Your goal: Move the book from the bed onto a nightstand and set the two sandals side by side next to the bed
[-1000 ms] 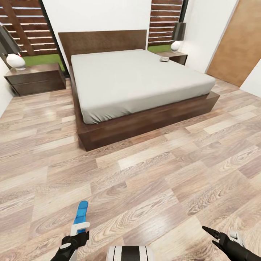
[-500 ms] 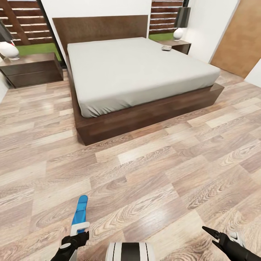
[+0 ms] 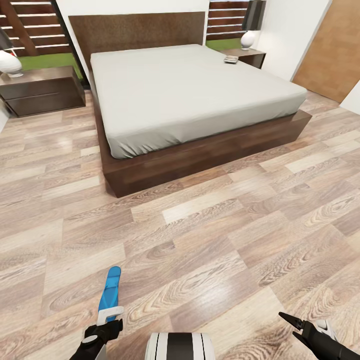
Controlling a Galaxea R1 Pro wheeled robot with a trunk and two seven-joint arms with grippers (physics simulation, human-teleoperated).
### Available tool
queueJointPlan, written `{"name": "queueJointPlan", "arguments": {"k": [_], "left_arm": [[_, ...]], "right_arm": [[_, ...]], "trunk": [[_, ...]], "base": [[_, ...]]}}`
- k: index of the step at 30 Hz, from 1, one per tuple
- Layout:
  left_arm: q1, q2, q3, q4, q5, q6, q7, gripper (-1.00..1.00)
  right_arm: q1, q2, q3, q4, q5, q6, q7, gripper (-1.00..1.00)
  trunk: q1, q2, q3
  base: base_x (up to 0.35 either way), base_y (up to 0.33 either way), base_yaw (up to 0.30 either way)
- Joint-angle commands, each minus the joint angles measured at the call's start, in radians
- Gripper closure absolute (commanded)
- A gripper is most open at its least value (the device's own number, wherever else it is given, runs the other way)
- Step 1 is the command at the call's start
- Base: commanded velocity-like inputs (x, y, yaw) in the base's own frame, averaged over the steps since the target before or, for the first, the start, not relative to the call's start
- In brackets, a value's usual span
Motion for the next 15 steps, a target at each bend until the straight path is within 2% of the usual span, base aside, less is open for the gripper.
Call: {"name": "queueJointPlan", "arguments": {"k": [1, 7, 15], "left_arm": [[0.0, 0.0, 0.001, -0.002, 0.007, 0.005, 0.002, -1.0], [0.0, 0.002, 0.002, -0.002, 0.006, 0.005, 0.002, -1.0], [0.0, 0.003, 0.002, -0.002, 0.006, 0.004, 0.002, -1.0]], "right_arm": [[-0.001, 0.0, -0.002, 0.0, -0.005, 0.007, 0.0, -1.0], [0.0, 0.0, -0.001, 0.0, -0.005, 0.007, 0.0, -1.0], [-0.001, 0.0, -0.001, 0.0, -0.005, 0.007, 0.0, -1.0]], "trunk": [[0.0, 0.0, -0.001], [0.0, 0.0, -0.001], [0.0, 0.0, -0.001]], "base": [[0.114, 0.0, 0.0], [0.204, 0.0, 0.0], [0.052, 0.0, 0.0]]}}
